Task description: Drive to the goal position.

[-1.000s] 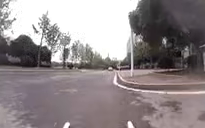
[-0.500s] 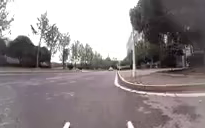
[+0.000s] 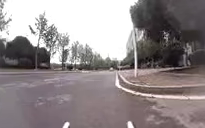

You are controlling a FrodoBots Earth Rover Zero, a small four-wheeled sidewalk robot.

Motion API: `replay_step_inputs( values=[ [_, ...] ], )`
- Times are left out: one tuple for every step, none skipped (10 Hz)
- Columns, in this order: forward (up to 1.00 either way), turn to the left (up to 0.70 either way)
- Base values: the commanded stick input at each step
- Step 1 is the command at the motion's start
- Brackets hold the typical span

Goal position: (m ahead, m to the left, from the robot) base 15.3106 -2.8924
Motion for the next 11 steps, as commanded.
replay_step_inputs(
  values=[
    [0.6,-0.11],
    [0.6,-0.11],
    [0.6,-0.11],
    [0.6,-0.11],
    [0.6,-0.11],
    [0.6,-0.11],
    [0.6,-0.11],
    [0.6,-0.11],
    [0.6,-0.11],
    [0.6,-0.03],
    [0.6,0.0]
  ],
)
